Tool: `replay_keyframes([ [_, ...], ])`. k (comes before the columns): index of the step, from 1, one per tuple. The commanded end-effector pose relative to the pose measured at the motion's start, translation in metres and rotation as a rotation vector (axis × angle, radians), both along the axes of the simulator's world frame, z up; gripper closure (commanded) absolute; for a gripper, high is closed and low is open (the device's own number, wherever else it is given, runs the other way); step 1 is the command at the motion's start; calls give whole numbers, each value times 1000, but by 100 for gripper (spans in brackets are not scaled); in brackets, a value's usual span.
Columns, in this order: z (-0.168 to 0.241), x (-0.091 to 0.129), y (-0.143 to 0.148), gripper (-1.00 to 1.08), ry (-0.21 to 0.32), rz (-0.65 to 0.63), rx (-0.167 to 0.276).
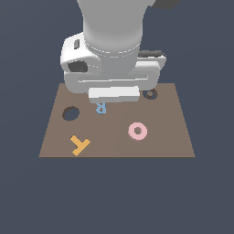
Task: Insert a designated object into the corresponding slot on a board.
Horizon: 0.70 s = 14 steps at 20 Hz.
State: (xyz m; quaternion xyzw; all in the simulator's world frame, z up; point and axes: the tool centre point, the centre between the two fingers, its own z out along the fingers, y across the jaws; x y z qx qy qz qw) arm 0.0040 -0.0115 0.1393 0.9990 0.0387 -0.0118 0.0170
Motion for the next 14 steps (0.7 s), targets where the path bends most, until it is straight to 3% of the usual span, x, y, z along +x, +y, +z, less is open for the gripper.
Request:
replay_keyframes([
  [1, -8, 6, 5, -92, -1, 42, 4],
  [14, -68, 54, 55, -92, -10, 395, 32],
])
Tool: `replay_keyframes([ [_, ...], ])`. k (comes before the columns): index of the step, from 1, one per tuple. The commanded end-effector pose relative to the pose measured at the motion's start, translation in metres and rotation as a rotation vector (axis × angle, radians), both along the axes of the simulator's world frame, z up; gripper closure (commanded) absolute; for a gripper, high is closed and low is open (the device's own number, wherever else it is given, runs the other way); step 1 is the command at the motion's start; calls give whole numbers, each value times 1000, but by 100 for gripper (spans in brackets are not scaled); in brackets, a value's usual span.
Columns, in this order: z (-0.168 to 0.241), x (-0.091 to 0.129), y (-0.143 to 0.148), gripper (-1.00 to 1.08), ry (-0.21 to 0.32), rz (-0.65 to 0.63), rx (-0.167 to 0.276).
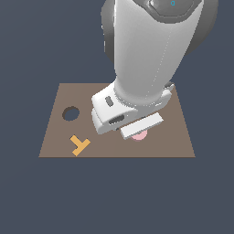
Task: Insert a designated object into the corresponding slot on a board.
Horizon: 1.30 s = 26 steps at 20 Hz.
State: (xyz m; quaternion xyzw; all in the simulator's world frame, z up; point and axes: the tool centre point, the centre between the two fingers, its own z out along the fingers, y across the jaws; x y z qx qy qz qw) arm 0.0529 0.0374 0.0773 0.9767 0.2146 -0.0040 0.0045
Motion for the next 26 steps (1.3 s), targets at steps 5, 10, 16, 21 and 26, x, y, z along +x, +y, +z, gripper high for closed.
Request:
replay_keyframes([
  [5, -21, 14, 23, -92, -4, 132, 9],
  [10, -28, 17, 31, -92, -5, 176, 12],
  [16, -27, 17, 31, -92, -5, 173, 11],
  [21, -34, 17, 31, -92, -5, 174, 11],
  [26, -47, 17, 31, -92, -5, 173, 11],
])
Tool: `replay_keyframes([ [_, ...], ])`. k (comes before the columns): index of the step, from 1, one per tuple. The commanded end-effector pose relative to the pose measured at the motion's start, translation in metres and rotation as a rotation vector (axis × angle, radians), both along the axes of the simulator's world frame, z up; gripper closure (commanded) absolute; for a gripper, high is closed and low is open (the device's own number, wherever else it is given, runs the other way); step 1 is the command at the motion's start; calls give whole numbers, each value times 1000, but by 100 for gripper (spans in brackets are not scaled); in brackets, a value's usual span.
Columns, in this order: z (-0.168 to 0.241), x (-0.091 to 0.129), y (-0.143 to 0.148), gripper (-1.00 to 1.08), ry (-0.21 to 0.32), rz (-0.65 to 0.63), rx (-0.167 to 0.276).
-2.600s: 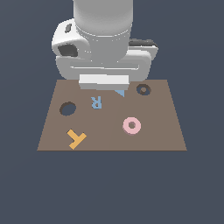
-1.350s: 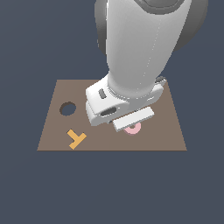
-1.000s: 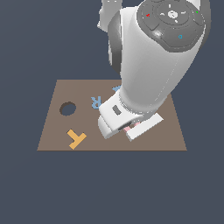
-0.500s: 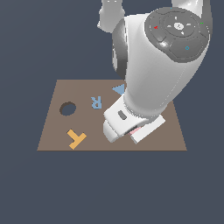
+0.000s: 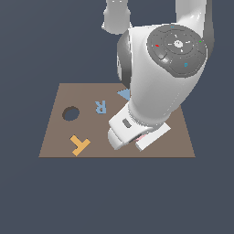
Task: Insert a designated object into the corresponding slot on a board.
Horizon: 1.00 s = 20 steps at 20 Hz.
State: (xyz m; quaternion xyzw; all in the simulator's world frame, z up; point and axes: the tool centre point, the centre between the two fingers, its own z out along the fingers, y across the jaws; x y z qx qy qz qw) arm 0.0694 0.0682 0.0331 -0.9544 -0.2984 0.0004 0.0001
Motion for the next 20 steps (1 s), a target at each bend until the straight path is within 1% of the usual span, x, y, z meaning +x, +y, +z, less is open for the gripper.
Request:
replay_keyframes([
  [1, -3, 0, 0, -92, -1, 0, 0],
  [2, -3, 0, 0, 108, -1, 0, 0],
  [14, -2, 0, -1, 108, -1, -2, 0],
  [20, -2, -3, -3, 108, -1, -40, -1],
])
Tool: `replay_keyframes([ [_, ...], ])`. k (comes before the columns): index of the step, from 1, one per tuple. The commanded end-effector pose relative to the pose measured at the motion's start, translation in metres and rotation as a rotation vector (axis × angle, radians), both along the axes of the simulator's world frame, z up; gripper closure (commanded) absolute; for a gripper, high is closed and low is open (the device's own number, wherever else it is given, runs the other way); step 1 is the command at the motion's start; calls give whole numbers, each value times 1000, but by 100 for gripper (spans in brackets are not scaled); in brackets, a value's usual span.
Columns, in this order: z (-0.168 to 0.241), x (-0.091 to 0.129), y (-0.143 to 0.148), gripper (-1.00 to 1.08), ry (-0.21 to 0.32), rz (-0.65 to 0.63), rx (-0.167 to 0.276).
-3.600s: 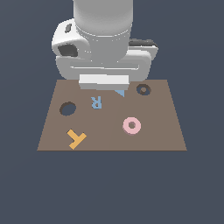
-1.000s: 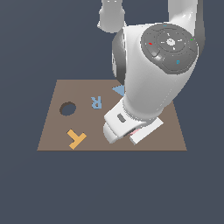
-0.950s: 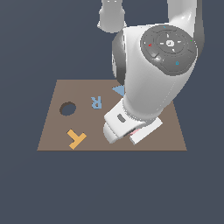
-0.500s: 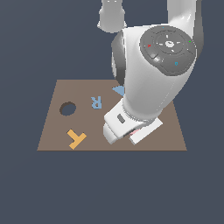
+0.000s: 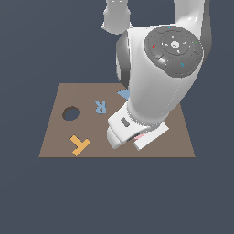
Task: Insert a designated object into the corresponding slot on a board.
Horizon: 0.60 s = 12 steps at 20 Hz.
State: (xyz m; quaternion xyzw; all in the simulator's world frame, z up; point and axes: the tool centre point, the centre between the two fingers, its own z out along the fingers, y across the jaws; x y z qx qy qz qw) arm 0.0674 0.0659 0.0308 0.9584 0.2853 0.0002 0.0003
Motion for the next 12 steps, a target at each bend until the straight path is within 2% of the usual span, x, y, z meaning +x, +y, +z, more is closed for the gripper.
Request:
replay_keyframes([
  [1, 0, -2, -2, 108, 0, -25, 0],
  [12, 2, -25, -13, 108, 0, -258, 0],
])
